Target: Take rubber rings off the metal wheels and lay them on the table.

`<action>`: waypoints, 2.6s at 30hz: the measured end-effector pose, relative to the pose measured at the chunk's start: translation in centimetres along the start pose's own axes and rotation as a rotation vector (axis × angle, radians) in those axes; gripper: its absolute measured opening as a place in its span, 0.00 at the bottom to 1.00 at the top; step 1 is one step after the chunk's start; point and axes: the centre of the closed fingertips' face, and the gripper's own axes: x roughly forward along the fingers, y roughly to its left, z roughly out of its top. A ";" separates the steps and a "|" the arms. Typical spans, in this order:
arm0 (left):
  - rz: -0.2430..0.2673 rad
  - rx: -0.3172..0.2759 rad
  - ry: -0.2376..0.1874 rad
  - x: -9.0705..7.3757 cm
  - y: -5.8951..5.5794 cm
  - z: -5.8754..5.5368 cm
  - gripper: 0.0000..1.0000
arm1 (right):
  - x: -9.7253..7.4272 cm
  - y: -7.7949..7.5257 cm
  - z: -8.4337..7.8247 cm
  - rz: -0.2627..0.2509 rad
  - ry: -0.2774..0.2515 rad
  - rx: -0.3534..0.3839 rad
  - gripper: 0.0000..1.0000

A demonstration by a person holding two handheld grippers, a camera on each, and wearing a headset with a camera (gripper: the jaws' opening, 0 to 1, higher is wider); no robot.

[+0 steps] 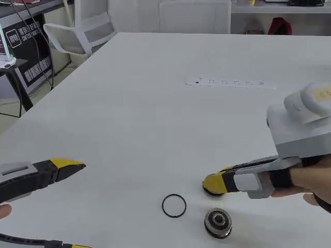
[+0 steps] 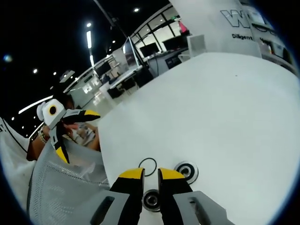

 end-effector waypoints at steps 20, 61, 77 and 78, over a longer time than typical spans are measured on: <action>-0.054 0.024 0.002 0.8 -0.6 1.7 0.90 | -5.1 -1.0 -2.0 0.002 -0.162 -0.045 0.18; -0.396 0.315 -0.006 13.6 -7.2 8.4 0.53 | -2.2 -1.0 -6.7 -0.008 -0.086 -0.121 0.22; -0.378 0.221 0.082 16.4 -5.9 2.5 0.34 | -0.1 -0.9 -7.6 0.015 0.017 -0.250 0.24; -0.380 0.220 0.085 16.4 -5.9 2.3 0.33 | 0.0 -0.8 -7.7 0.016 0.022 -0.257 0.24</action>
